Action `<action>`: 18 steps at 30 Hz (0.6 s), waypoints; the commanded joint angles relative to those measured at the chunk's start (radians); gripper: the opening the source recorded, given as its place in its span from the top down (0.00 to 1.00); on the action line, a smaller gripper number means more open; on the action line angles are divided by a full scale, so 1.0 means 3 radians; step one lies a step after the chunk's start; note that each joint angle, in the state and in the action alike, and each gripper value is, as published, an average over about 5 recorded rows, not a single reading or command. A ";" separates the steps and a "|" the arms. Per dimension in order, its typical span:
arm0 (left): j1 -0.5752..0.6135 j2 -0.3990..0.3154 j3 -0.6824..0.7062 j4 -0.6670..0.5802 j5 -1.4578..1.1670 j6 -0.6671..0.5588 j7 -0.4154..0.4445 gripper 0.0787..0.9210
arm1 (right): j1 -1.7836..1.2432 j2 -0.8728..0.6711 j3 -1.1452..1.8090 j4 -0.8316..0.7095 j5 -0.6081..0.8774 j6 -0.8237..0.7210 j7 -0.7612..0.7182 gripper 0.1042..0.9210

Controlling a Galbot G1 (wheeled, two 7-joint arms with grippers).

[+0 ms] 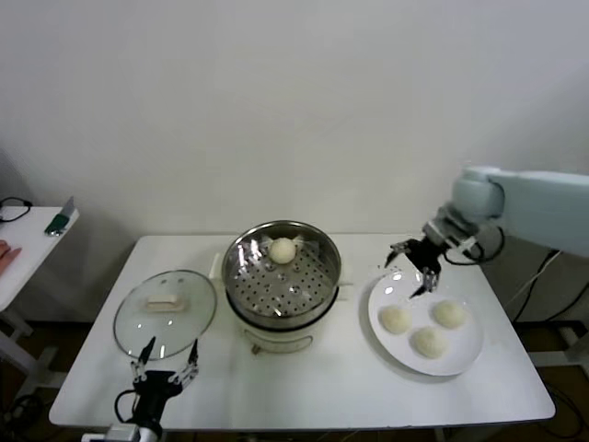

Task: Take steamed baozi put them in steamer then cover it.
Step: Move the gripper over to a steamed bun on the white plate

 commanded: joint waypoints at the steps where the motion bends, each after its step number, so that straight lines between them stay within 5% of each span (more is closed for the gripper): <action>1: -0.0031 -0.0002 0.0010 0.0041 0.0015 -0.0002 0.0002 0.12 | -0.0700 -0.0299 0.0320 0.0223 0.0084 -0.1247 0.0319 0.12; 18: -0.0064 0.0012 0.0023 0.0117 0.0039 -0.0004 0.0006 0.12 | -0.1403 0.0257 0.1086 -0.0607 -0.0167 -0.1124 0.0338 0.12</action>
